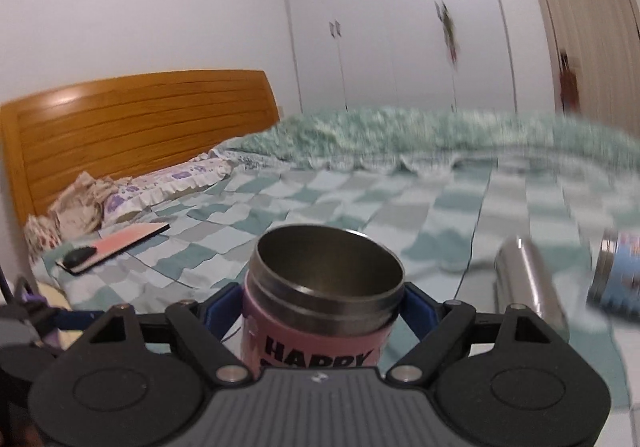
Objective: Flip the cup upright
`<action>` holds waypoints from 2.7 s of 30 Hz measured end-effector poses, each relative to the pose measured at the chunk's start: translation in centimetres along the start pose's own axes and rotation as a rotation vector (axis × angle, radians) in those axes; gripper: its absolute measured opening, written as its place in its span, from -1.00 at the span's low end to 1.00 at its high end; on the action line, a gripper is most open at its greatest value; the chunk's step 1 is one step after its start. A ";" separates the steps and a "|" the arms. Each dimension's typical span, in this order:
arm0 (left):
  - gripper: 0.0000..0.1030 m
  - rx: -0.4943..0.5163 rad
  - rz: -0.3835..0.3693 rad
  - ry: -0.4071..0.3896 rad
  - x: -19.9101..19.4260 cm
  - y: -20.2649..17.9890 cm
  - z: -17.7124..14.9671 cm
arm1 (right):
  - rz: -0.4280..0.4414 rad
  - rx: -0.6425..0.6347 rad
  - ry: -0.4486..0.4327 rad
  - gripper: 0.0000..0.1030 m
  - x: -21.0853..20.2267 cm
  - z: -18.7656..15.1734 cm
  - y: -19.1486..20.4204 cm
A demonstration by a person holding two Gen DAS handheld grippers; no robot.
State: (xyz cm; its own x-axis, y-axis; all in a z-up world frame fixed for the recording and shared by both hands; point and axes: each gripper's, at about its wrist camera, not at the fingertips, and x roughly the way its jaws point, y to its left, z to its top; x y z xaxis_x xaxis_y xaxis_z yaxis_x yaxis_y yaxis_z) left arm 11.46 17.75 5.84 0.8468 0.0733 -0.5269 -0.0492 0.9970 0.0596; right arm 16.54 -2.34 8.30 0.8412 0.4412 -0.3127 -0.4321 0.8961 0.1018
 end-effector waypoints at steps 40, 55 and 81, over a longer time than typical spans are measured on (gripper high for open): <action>1.00 -0.060 -0.080 -0.202 -6.0 -6.2 -1.8 | -0.118 -0.112 -0.239 1.00 -13.5 -5.4 -6.8; 1.00 -0.001 -0.151 -0.325 -8.1 -15.6 -7.7 | -0.348 -0.105 -0.210 1.00 -22.6 -13.9 -12.7; 1.00 0.015 -0.082 -0.376 -8.3 -15.7 -11.7 | -0.348 -0.163 -0.274 1.00 -23.7 -16.5 -10.8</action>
State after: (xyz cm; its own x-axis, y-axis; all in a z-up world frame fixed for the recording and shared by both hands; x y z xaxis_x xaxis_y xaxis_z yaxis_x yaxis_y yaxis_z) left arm -0.97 1.76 -0.69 0.9829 -0.0235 -0.1825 0.0321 0.9985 0.0440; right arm -4.08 -23.31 -1.02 0.9904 0.1324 -0.0391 -0.1362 0.9832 -0.1214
